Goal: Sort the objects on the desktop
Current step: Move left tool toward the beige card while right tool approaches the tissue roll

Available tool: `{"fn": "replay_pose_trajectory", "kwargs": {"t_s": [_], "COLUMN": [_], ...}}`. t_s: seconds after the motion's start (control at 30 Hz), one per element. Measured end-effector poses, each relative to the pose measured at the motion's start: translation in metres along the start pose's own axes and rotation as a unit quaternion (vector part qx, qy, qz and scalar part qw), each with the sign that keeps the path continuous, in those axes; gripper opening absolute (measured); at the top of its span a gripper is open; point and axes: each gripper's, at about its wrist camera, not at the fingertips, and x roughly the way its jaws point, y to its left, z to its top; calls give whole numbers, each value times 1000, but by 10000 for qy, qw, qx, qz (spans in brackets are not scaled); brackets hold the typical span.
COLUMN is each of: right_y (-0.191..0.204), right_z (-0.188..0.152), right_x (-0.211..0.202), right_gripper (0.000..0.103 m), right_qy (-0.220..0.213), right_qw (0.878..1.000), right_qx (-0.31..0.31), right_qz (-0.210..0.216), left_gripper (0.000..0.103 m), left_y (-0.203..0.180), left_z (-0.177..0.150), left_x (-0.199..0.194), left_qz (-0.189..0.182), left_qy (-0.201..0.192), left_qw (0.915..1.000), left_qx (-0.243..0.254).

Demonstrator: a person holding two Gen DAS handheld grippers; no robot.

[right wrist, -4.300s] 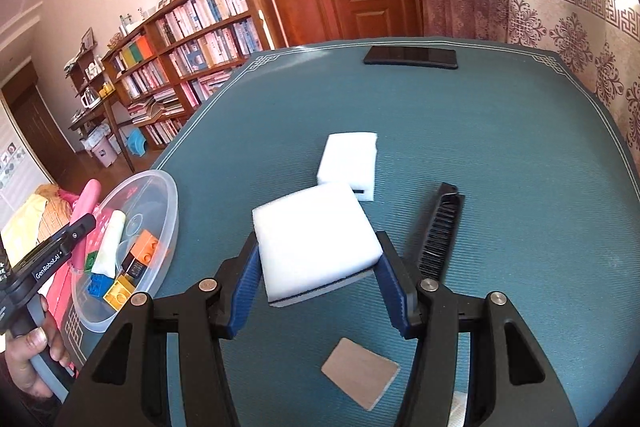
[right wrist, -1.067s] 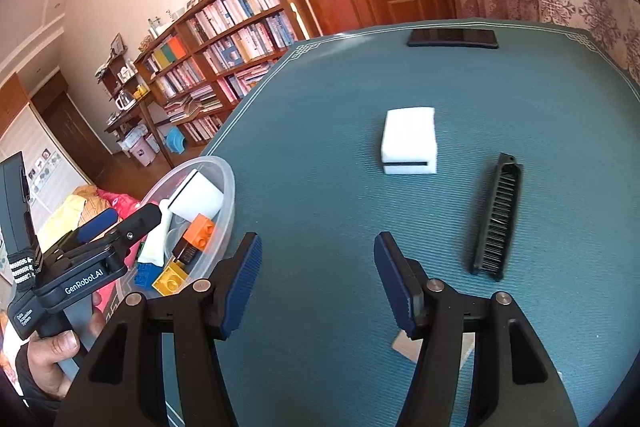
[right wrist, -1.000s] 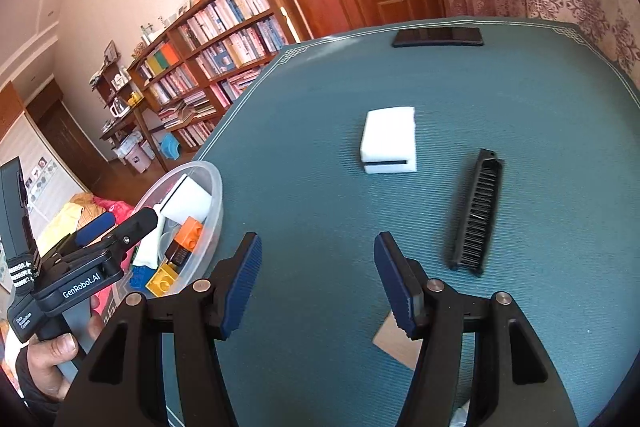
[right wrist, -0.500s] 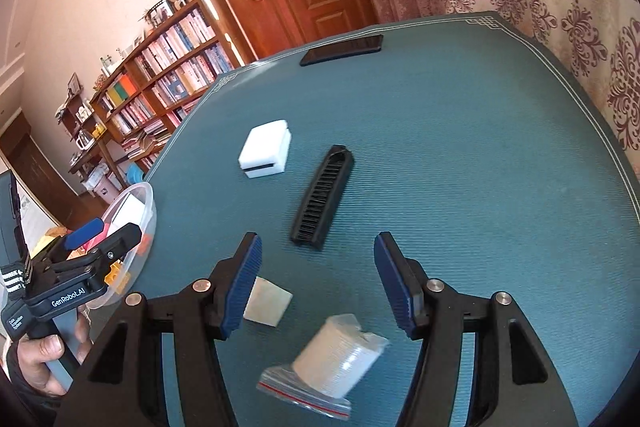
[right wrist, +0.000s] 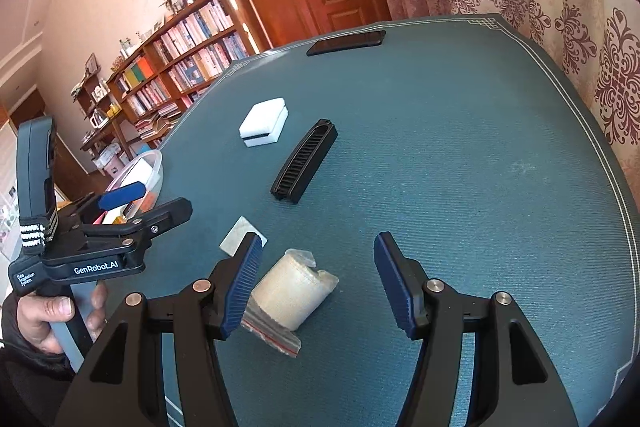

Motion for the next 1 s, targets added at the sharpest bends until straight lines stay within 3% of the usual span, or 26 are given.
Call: {"fn": "replay_pose_trajectory", "kwargs": {"t_s": [0.43,1.0], "right_y": [10,16], "right_z": [-16,-22], "right_x": [20,27], "right_gripper": [62,62], "right_qy": [384,504], "right_qw": [9989,9973], "right_qx": [-271,-447], "right_qz": [69,307], "left_gripper": [102,102], "left_y": [-18,-26], "left_z": [-5,-12], "left_x": [4,14], "left_qz": [-195,-320], "left_qy": [169,394], "left_qw": [9996,9981], "left_qx": [135,360]}}
